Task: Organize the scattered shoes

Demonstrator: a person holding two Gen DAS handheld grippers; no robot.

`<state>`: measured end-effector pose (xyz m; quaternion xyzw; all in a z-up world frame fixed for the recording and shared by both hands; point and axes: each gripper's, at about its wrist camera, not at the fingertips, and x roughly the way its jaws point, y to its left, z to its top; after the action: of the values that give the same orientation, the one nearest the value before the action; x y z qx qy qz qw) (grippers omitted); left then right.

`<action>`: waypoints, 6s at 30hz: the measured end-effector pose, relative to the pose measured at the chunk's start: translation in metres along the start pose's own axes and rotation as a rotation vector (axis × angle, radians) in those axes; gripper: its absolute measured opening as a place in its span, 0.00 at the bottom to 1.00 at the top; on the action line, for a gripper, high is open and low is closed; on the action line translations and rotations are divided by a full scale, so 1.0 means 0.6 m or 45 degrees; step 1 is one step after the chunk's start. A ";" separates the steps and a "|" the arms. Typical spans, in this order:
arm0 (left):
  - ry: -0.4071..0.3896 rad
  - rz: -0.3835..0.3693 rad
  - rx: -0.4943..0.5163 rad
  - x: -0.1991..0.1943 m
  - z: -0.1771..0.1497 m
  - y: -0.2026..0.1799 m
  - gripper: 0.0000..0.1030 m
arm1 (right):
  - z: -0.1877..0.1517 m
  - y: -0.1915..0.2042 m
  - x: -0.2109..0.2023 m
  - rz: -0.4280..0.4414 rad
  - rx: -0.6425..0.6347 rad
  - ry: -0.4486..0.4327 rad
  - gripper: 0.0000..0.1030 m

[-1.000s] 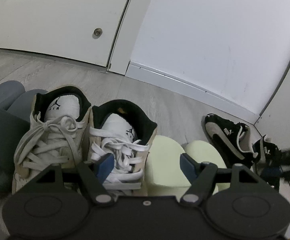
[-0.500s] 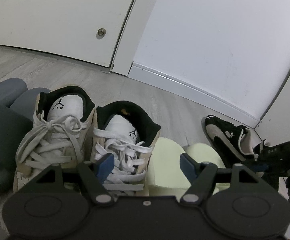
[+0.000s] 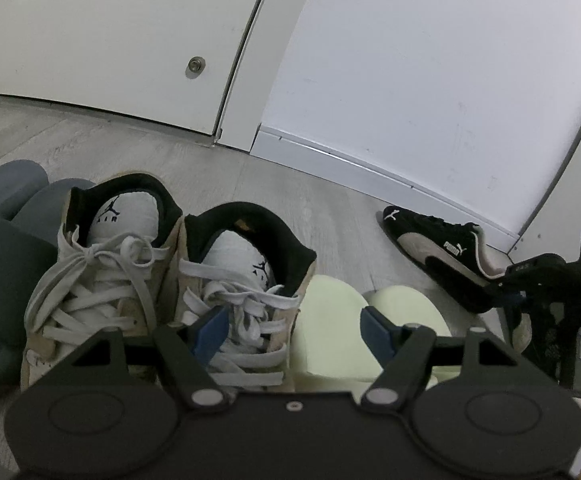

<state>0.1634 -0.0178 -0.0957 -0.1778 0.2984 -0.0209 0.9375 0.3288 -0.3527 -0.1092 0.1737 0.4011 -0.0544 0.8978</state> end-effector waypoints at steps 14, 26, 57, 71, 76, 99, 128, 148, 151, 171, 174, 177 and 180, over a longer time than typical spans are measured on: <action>-0.047 -0.051 0.036 -0.008 0.001 -0.014 0.72 | 0.018 0.017 0.043 -0.099 -0.068 0.000 0.24; -0.032 -0.043 0.070 0.015 0.013 -0.029 0.72 | 0.080 -0.049 0.081 -0.049 0.269 -0.120 0.24; -0.073 -0.121 0.037 0.013 0.016 -0.032 0.72 | 0.068 -0.008 0.029 0.031 -0.173 -0.167 0.34; -0.079 -0.132 0.048 0.006 0.012 -0.039 0.72 | 0.036 -0.061 0.005 -0.046 0.042 -0.034 0.21; -0.062 -0.120 0.068 0.016 0.008 -0.043 0.72 | 0.084 -0.095 0.044 -0.087 0.166 -0.124 0.21; -0.068 -0.147 -0.007 0.017 0.013 -0.033 0.72 | 0.025 0.084 0.131 -0.230 -0.305 -0.209 0.76; -0.087 -0.139 0.021 0.009 0.014 -0.034 0.72 | 0.115 0.030 0.203 -0.213 -0.302 -0.302 1.00; -0.159 -0.151 -0.047 -0.021 0.023 -0.041 0.72 | 0.140 -0.076 -0.083 0.091 -0.274 -0.467 0.78; -0.160 -0.168 -0.063 -0.029 0.023 -0.049 0.72 | 0.135 -0.123 -0.152 0.017 -0.422 -0.485 0.78; -0.035 -0.146 0.073 0.007 0.007 -0.088 0.72 | 0.054 -0.381 0.039 -0.202 -0.595 -0.042 0.78; -0.027 -0.160 0.087 0.010 0.004 -0.094 0.72 | 0.060 -0.356 0.041 -0.153 -0.625 -0.048 0.78; -0.024 -0.186 0.108 0.009 0.002 -0.101 0.72 | 0.056 -0.334 0.051 -0.110 -0.718 -0.039 0.78; -0.029 -0.211 0.121 0.005 0.001 -0.107 0.72 | 0.035 -0.283 0.056 0.002 -0.859 -0.011 0.78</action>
<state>0.1707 -0.0783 -0.0745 -0.1572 0.2708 -0.1105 0.9433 0.3258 -0.5174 -0.1665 -0.1330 0.3925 0.0815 0.9064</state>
